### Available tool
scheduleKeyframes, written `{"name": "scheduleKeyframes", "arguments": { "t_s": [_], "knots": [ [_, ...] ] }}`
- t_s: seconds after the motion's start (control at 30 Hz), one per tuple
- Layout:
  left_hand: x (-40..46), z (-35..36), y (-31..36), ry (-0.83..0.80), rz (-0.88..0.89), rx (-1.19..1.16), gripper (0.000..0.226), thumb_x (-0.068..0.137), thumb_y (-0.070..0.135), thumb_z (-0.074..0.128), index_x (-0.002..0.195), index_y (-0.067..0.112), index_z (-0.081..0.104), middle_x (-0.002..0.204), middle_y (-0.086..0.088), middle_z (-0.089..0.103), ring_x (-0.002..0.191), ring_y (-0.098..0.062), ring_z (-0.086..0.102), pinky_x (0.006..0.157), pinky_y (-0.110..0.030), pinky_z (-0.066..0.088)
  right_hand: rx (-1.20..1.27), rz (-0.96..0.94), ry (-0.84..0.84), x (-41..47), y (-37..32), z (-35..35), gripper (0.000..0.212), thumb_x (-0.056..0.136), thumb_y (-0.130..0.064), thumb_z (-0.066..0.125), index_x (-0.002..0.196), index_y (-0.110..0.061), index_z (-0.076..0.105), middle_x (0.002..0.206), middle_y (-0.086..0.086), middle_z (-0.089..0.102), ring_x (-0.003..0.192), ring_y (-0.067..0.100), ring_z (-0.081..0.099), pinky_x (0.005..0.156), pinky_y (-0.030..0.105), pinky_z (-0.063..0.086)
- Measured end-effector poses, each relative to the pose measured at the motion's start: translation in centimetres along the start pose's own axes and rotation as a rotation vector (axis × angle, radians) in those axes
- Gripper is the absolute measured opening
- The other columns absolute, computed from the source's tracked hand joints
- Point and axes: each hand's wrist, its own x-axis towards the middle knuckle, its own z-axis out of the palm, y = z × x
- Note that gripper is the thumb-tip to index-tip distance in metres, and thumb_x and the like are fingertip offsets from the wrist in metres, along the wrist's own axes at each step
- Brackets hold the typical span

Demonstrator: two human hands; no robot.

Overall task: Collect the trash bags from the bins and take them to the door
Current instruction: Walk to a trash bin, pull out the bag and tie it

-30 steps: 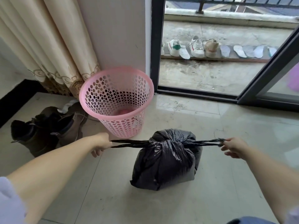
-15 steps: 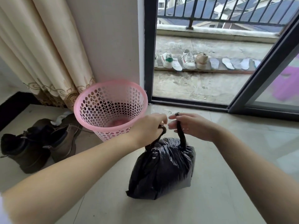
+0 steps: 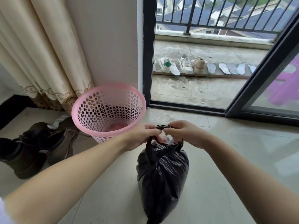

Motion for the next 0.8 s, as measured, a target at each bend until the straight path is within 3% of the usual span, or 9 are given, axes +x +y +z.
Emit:
{"name": "scheduleKeyframes", "arguments": {
  "t_s": [0.07, 0.13, 0.2, 0.3, 0.4, 0.5, 0.6, 0.8],
  "knots": [
    [0.3, 0.0, -0.5, 0.038, -0.018, -0.052, 0.021, 0.095, 0.019, 0.054, 0.074, 0.015, 0.057, 0.053, 0.004, 0.05, 0.052, -0.01, 0.052, 0.08, -0.028, 0.052, -0.093, 0.042, 0.109, 0.0, 1.4, -0.2, 0.023, 0.092, -0.026, 0.058, 0.084, -0.004, 0.06, 0.055, -0.006, 0.041, 0.049, 0.009, 0.036, 0.051, 0.022, 0.029],
    [0.7, 0.6, -1.5, 0.059, -0.041, 0.084, 0.032, 0.094, 0.029, 0.056, 0.063, 0.024, 0.053, 0.051, 0.01, 0.037, 0.045, -0.005, 0.036, 0.058, -0.018, 0.042, -0.342, 0.021, 0.183, 0.0, 2.7, 0.3, 0.026, 0.093, -0.03, 0.055, 0.076, -0.01, 0.055, 0.057, -0.007, 0.043, 0.051, 0.009, 0.038, 0.051, 0.024, 0.03],
    [1.2, 1.0, -2.7, 0.093, -0.038, 0.324, 0.037, 0.094, 0.035, 0.053, 0.059, 0.025, 0.049, 0.05, 0.01, 0.037, 0.044, -0.006, 0.034, 0.049, -0.02, 0.03, -0.553, -0.029, 0.191, 0.1, 4.0, 1.3, 0.025, 0.096, -0.03, 0.049, 0.076, -0.016, 0.048, 0.062, -0.006, 0.048, 0.058, 0.014, 0.044, 0.056, 0.027, 0.029],
    [2.1, 0.8, -4.3, 0.097, 0.043, 0.727, 0.038, 0.096, 0.038, 0.048, 0.064, 0.017, 0.047, 0.057, 0.005, 0.041, 0.054, -0.012, 0.039, 0.057, -0.028, 0.03, -0.752, -0.064, 0.128, 0.2, 5.3, 2.5, 0.019, 0.1, -0.03, 0.04, 0.086, -0.017, 0.041, 0.08, 0.007, 0.06, 0.069, 0.021, 0.046, 0.059, 0.029, 0.026],
    [2.3, 0.8, -5.2, 0.03, 0.096, 0.962, 0.03, 0.099, 0.035, 0.042, 0.078, 0.014, 0.047, 0.065, 0.006, 0.047, 0.068, -0.019, 0.047, 0.065, -0.031, 0.032, -0.886, -0.075, 0.069, 0.5, 5.9, 2.8, 0.02, 0.102, -0.031, 0.034, 0.089, -0.016, 0.034, 0.094, 0.015, 0.063, 0.071, 0.023, 0.042, 0.061, 0.031, 0.024],
    [3.0, 0.8, -6.2, 0.016, 0.117, 1.113, 0.026, 0.101, 0.034, 0.036, 0.089, 0.014, 0.048, 0.088, -0.013, 0.063, 0.084, -0.031, 0.056, 0.067, -0.032, 0.03, -0.922, -0.062, 0.042, 1.1, 6.8, 3.0, 0.021, 0.102, -0.031, 0.032, 0.091, -0.013, 0.035, 0.098, 0.018, 0.063, 0.077, 0.033, 0.051, 0.061, 0.031, 0.022],
    [3.7, 0.5, -7.1, 0.018, 0.108, 1.152, 0.029, 0.101, 0.035, 0.034, 0.096, 0.01, 0.048, 0.098, -0.02, 0.064, 0.093, -0.036, 0.059, 0.067, -0.034, 0.029, -0.944, -0.047, 0.031, 1.5, 7.8, 3.0, 0.028, 0.102, -0.03, 0.032, 0.101, -0.005, 0.045, 0.101, 0.018, 0.063, 0.086, 0.036, 0.057, 0.062, 0.031, 0.025],
    [1.6, 2.0, -3.5, 0.007, -0.012, 1.052, 0.034, 0.1, 0.038, 0.033, 0.095, 0.008, 0.049, 0.099, -0.018, 0.066, 0.095, -0.037, 0.06, 0.066, -0.035, 0.03, -0.891, 0.07, -0.026, -0.9, 4.3, 2.1, 0.028, 0.102, -0.029, 0.03, 0.105, -0.005, 0.044, 0.104, 0.016, 0.063, 0.088, 0.037, 0.059, 0.065, 0.04, 0.035]
  ]
}}
